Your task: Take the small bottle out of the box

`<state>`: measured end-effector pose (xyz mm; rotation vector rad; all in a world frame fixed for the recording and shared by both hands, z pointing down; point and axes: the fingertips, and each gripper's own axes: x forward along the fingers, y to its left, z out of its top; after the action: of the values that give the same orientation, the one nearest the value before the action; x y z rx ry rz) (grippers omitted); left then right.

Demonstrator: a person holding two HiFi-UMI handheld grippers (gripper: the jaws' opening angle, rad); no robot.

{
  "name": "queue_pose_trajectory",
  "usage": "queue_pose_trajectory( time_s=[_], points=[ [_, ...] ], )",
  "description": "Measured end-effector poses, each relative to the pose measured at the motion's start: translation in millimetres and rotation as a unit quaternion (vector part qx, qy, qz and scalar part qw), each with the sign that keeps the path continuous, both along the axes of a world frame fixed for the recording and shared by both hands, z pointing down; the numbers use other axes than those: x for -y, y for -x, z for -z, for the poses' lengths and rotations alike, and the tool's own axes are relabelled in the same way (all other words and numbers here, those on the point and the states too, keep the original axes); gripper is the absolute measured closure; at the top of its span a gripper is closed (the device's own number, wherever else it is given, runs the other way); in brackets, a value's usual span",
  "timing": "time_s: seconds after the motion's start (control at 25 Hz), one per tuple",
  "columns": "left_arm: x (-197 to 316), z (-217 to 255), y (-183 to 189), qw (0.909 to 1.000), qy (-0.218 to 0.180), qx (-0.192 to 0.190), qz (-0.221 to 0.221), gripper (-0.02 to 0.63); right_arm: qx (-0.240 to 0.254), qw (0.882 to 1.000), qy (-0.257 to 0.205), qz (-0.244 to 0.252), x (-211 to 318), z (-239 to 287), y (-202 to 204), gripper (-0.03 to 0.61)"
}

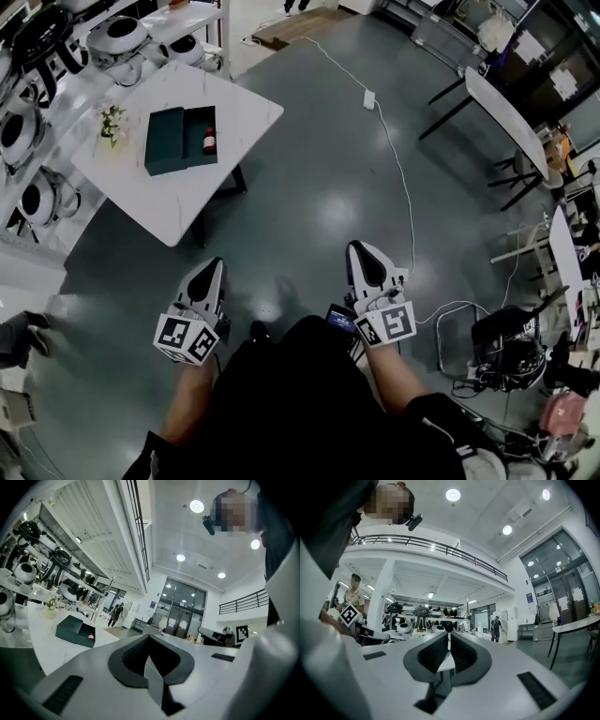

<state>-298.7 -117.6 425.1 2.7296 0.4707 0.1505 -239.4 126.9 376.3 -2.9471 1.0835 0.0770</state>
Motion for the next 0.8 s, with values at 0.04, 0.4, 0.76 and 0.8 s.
queue_pose_trajectory(
  time_s=[0.04, 0.4, 0.76, 0.8],
  points=[
    [-2, -1, -10, 1.0000, 0.002, 0.001, -0.003, 0.598, -0.004, 1.000, -0.002, -0.008, -4, 2, -9, 0.538],
    [-23, -12, -117, 0.9996, -0.018, 0.017, -0.010, 0.598, 0.006, 0.999, -0.035, -0.026, -33, -16, -128, 0.538],
    [-15, 17, -241, 0.9874, -0.057, -0.018, 0.147, 0.598, 0.014, 0.997, -0.030, 0.077, -39, -14, -299, 0.538],
    [-14, 20, -253, 0.9840, -0.063, -0.020, 0.166, 0.598, 0.017, 0.996, -0.028, 0.088, -41, -16, -315, 0.538]
  ],
)
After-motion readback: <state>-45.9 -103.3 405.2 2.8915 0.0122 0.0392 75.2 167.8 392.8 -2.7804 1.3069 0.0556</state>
